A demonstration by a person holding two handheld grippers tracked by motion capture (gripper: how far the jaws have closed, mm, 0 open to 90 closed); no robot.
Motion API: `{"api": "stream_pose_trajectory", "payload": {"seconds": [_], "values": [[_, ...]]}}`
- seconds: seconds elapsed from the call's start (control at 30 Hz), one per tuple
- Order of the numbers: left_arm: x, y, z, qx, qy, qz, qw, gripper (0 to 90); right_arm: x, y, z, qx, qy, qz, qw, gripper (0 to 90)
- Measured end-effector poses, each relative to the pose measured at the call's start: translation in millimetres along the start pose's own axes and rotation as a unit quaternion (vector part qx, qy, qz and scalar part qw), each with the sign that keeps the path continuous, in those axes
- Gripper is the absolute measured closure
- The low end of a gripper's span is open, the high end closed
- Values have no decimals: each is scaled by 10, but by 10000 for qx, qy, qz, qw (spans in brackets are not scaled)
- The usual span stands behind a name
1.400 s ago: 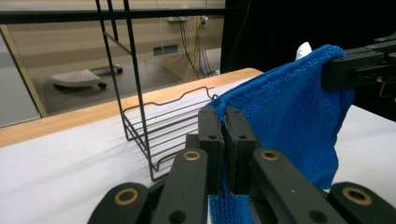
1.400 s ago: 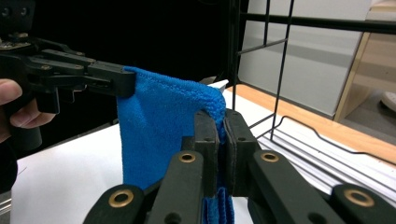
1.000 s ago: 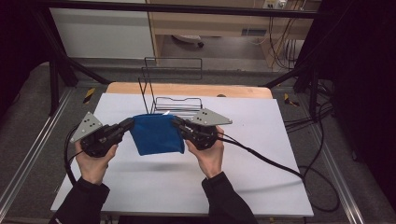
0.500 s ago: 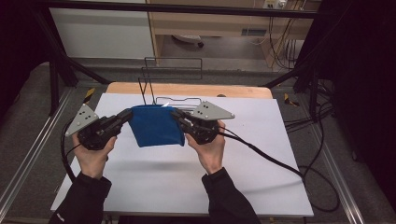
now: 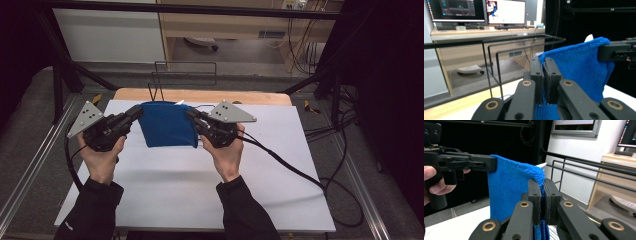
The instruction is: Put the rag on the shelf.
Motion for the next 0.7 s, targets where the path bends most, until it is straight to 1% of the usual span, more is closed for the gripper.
{"api": "stream_pose_trajectory", "payload": {"seconds": [0.13, 0.33, 0.43, 0.5, 0.53, 0.57, 0.6, 0.7], "values": [[-45, 12, 80, 8, 93, -8, 10000, 869, 5, 39, 61, 19, 69, -64, 10000, 861], [-100, 23, 219, 15, 268, -29, 9996, 869, 4, 114, 190, 124, 153, -181, 9996, 862], [-124, 24, 288, -51, 340, -22, 9994, 869, -4, 145, 241, 147, 190, -230, 9994, 862], [-134, 24, 323, -70, 376, -36, 9993, 869, -10, 164, 279, 183, 210, -271, 9992, 861], [-140, 25, 338, -45, 394, -42, 9992, 869, -12, 187, 324, 242, 236, -309, 9989, 862], [-149, 26, 354, -38, 424, -51, 9991, 869, -12, 187, 324, 242, 236, -309, 9989, 862], [-159, 25, 369, -37, 440, -51, 9990, 869, -12, 210, 371, 241, 275, -339, 9988, 862], [-192, 20, 412, -36, 447, -51, 9990, 869, -13, 233, 413, 258, 303, -365, 9985, 862]]}}
Point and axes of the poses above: each handheld gripper's, and its own axes: x roughly backward along the jaws, z roughly out of its top, y roughly to its right, the point moved 7 cm from there along -x, roughly forward along the jaws, and after that the axes turned 6 degrees about x, right-handed, at the moved point
